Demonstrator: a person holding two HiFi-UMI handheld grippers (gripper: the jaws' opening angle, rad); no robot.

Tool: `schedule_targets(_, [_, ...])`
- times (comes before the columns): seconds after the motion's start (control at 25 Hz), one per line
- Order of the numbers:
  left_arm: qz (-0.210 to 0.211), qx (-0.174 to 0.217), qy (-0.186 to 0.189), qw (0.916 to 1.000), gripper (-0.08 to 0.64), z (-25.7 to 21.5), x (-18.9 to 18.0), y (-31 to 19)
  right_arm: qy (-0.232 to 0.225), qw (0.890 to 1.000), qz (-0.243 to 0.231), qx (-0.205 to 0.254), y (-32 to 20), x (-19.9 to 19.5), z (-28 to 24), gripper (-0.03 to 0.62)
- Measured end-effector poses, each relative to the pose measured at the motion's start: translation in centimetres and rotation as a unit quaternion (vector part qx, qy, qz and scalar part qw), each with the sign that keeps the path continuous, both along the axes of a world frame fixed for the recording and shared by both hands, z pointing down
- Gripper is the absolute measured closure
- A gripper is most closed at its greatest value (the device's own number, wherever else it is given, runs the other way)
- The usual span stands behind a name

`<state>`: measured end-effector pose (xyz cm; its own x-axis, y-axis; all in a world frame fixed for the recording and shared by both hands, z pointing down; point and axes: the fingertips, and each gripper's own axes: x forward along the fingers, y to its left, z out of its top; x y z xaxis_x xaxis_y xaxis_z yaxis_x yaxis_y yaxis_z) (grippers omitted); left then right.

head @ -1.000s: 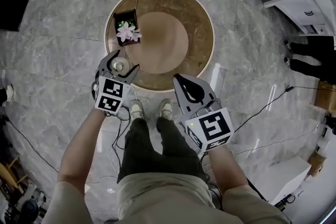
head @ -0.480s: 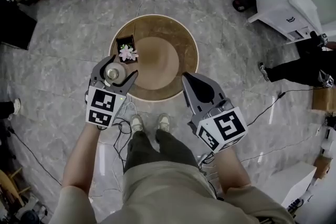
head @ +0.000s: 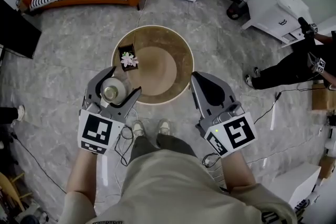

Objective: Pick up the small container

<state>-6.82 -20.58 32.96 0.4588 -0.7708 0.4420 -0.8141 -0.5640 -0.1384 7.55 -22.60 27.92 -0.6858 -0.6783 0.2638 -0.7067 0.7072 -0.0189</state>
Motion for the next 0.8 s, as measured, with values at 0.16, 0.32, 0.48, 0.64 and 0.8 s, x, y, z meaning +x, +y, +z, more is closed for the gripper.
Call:
schedule_targets(0.16, [0.004,0.003,0.000,1.0000,0.225,-2.2,0.8,2.5,0.012,1.000,0.000,0.005,1.7,0.8,-0.8,0.595])
schedule_targets(0.32, [-0.007,0.002,0.000,1.0000,0.225,-2.9,0.7,4.3,0.020,1.000,-0.008,0.015,3.4,0.5,-1.9,0.595])
schedule_targets(0.48, [-0.017,-0.013,-0.004,0.9998,0.225,-2.4,0.9,6.1,0.026,0.999,-0.030,0.015,5.3,-0.3,-2.5,0.595])
schedule_targets(0.64, [-0.025,-0.029,-0.009,0.9992,0.225,-1.7,0.2,7.7,0.036,0.998,-0.056,0.010,6.8,-1.5,-2.3,0.595])
schedule_targets(0.8, [-0.027,-0.045,-0.029,0.9982,0.225,-0.6,-1.2,8.7,0.038,0.997,-0.062,0.003,7.2,-2.2,-1.7,0.595])
